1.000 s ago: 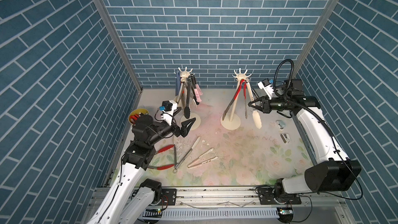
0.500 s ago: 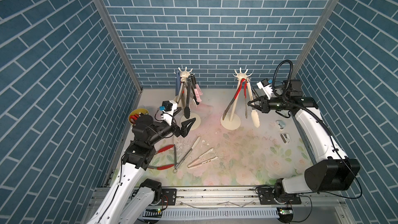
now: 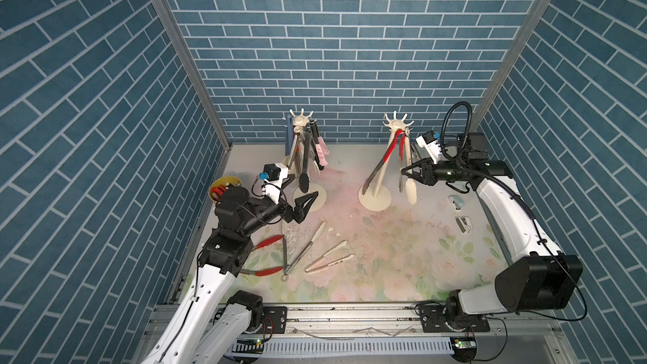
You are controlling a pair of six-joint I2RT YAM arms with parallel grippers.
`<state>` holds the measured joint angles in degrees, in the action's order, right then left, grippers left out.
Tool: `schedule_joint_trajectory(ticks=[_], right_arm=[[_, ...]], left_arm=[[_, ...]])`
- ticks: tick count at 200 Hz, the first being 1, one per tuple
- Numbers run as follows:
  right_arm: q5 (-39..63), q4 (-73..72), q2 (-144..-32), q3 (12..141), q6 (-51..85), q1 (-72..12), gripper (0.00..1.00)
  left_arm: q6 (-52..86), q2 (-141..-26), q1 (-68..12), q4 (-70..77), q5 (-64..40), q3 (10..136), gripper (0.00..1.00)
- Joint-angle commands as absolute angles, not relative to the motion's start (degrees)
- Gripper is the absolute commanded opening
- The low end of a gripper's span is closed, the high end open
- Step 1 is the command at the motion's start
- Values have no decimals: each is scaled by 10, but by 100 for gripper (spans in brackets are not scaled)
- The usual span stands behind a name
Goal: Hang food tongs on kitchen utensil racks
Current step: Hang the food tongs on the rack.
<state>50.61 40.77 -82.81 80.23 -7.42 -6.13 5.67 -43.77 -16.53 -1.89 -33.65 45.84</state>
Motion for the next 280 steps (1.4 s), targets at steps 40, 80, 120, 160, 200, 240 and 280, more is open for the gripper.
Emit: schedule_joint_trajectory(ticks=[40,80,120,160,200,240,280], right_arm=[[420,353,-804,737,-21,-64,58],[402,281,-764,665,23,-64,62],[393,241,-720,599,54,-64,63],[393,216,-671,532,86,-67,63],[390,199,-612,467,113,-85,63],[380,213,-564,442,124,-116,63],[359,253,-536,436,123,-164,63]], left_arm=[[51,-434,-169,-19,-337,473,99],[53,-435,-169,-20,-336,474,99],[53,-437,-169,-25,-327,475,99],[56,-444,-175,-31,-317,477,99],[48,-460,-192,-46,-298,482,99],[43,-480,-234,-84,-240,499,99],[124,-479,-235,-151,-206,509,99]])
